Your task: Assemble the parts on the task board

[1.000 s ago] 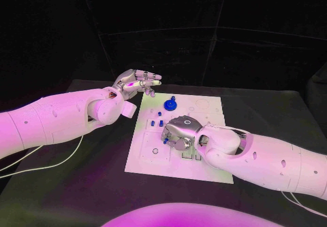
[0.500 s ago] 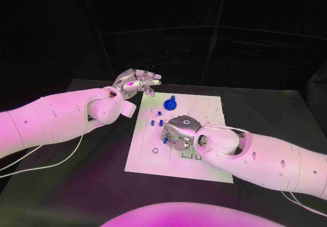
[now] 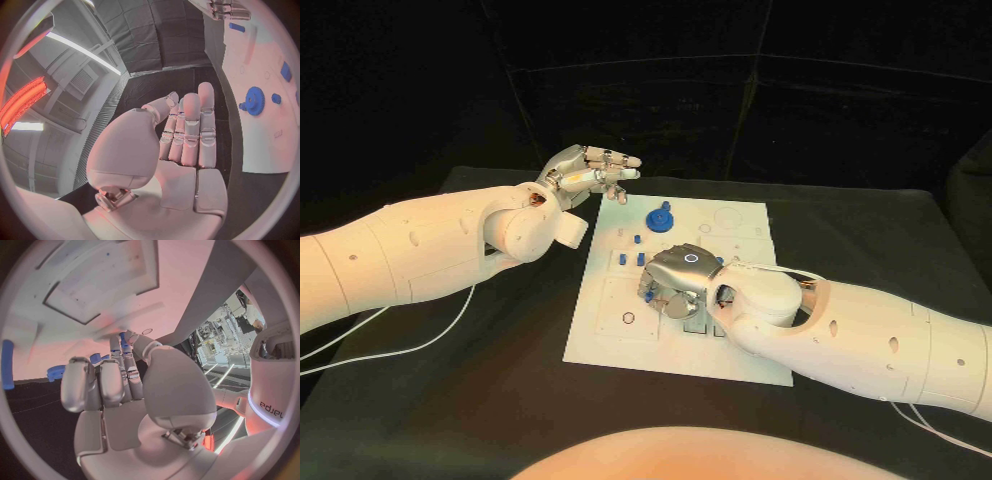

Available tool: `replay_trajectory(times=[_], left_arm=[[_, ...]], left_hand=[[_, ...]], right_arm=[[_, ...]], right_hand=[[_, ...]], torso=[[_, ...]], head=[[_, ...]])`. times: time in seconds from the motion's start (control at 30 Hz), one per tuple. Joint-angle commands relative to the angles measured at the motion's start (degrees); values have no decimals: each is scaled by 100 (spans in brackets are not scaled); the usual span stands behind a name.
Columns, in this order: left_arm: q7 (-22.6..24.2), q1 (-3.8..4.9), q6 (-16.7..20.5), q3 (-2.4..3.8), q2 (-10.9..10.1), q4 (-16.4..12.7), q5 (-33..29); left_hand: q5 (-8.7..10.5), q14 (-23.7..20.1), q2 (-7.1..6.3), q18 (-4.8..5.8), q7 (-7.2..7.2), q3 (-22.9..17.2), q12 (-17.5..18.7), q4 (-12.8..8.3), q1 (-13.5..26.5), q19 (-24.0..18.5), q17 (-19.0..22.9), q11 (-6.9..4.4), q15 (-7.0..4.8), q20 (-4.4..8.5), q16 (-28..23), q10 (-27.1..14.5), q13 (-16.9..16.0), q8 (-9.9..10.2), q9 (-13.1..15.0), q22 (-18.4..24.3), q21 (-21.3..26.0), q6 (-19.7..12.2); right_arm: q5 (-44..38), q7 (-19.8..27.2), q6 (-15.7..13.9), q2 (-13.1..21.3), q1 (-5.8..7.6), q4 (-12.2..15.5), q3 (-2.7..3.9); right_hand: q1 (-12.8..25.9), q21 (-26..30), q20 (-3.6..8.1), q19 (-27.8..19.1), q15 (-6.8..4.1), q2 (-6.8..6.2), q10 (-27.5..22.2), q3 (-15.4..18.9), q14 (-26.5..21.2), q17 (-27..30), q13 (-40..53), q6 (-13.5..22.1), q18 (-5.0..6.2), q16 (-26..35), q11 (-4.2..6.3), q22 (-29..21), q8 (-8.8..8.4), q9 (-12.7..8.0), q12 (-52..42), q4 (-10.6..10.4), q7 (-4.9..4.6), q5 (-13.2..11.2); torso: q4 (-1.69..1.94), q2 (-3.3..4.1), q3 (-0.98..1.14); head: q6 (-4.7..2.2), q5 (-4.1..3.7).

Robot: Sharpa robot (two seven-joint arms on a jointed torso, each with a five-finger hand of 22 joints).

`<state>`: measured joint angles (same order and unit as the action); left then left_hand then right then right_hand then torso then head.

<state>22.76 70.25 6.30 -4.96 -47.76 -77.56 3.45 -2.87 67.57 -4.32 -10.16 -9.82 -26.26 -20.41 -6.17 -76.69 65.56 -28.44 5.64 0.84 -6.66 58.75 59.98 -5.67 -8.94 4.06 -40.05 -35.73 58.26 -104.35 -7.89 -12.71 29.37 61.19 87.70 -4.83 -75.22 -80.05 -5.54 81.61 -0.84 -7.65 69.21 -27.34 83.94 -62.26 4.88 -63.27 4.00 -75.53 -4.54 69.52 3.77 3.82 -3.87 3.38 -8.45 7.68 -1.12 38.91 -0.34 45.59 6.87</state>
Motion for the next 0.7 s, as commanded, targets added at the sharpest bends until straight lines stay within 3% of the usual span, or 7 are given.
replay_trajectory(times=[0.03,0.17,0.2,0.3,0.5,0.7], left_arm=[[2,11,-65,5,0,-2,-28],[-11,11,-73,5,-1,1,-28],[-17,11,-76,5,-1,1,-28],[-27,11,-83,4,-1,6,-28],[-37,11,-98,4,-5,20,-28],[-41,11,-104,2,-17,25,-28]], left_hand=[[4,-55,12,-30,-10,-3,-25,-33,-9,-27,4,13,-2,26,-28,-45,-6,-29,-5,8,30,24],[4,-55,12,-30,-10,-3,-25,-33,-9,-27,4,13,-2,26,-28,-45,-6,-29,-5,8,30,24],[4,-55,13,-31,-10,-5,-29,-39,-14,-27,8,14,-2,26,-29,-49,-5,-30,-6,9,31,22],[4,-56,12,-30,-11,-4,-30,-41,-14,-28,10,15,-2,26,-30,-54,-5,-30,-6,9,31,20],[4,-56,12,-30,-11,-4,-30,-41,-14,-28,10,15,-2,26,-30,-54,-5,-30,-6,9,31,20],[4,-56,12,-30,-11,-4,-30,-41,-14,-28,10,15,-2,26,-30,-54,-5,-30,-6,9,31,20]], right_arm=[[-24,-6,-50,-6,8,-3,1],[2,1,-162,0,8,-11,1],[15,6,-221,7,9,-10,1],[83,48,-424,43,9,10,0],[304,147,-818,307,9,234,1],[587,37,-823,804,80,576,13]], right_hand=[[73,21,-17,-25,62,-6,-94,51,153,28,-24,105,12,10,-20,-24,-31,-10,31,-16,-6,33],[138,227,-67,-192,120,-87,-588,187,91,246,-122,436,85,135,-90,-401,-28,-16,22,-53,-18,23],[156,409,-84,-325,141,-116,-846,317,73,317,-123,613,145,176,-119,-717,-23,-14,3,-69,-28,50],[210,562,-94,-407,153,-161,-1094,621,55,404,-113,775,186,223,-143,-956,-19,-7,-40,-125,9,78],[130,593,-82,-347,130,-63,-1112,1042,41,514,-86,782,180,281,-115,-973,6,12,-281,-189,-10,168],[54,556,-59,-281,100,33,-943,1145,63,479,-75,711,166,254,-70,-901,14,17,-473,-203,-5,211]], torso=[[1,3,2],[-1,-2,2],[-2,-2,4],[-5,-1,7],[-11,-4,11],[-34,-24,2]], head=[[0,3],[-3,3],[-6,-3],[-10,-8],[-38,-34],[-97,-101]])
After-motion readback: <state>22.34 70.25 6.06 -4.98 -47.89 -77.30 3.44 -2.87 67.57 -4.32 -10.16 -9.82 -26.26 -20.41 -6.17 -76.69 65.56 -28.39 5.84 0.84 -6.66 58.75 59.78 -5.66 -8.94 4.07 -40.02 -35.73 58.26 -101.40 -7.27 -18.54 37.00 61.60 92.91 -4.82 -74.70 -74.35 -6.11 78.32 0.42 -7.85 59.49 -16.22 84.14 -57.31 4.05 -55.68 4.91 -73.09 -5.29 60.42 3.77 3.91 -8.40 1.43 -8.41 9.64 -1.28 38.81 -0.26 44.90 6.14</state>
